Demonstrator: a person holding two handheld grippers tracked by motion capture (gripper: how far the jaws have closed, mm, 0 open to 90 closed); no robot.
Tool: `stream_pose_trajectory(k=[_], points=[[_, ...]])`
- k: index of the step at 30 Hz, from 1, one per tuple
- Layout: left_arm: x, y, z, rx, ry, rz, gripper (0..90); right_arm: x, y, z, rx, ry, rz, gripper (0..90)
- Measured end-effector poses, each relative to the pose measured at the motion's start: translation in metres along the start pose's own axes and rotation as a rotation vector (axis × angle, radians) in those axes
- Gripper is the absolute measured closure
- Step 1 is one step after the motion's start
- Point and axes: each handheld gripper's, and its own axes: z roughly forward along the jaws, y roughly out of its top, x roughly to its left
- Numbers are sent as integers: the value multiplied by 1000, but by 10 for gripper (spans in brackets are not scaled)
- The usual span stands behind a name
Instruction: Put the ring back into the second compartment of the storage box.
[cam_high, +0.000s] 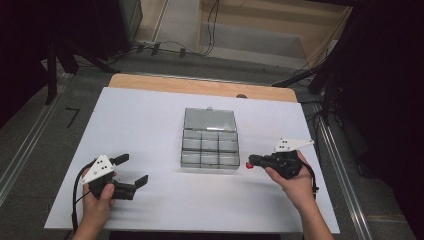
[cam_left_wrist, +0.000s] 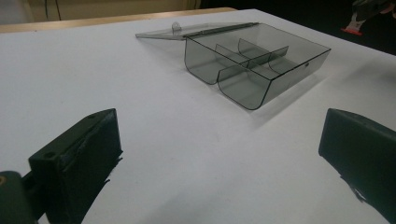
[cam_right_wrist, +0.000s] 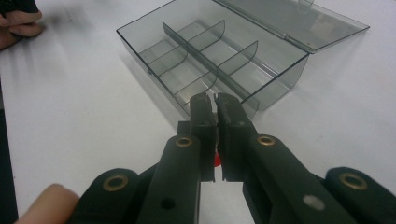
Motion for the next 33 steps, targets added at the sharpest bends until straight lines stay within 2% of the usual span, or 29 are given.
stream_pose_trajectory(k=[33], points=[[0,0,-1,1,-2,6,0,2,31,10,-10,3,-31,842]])
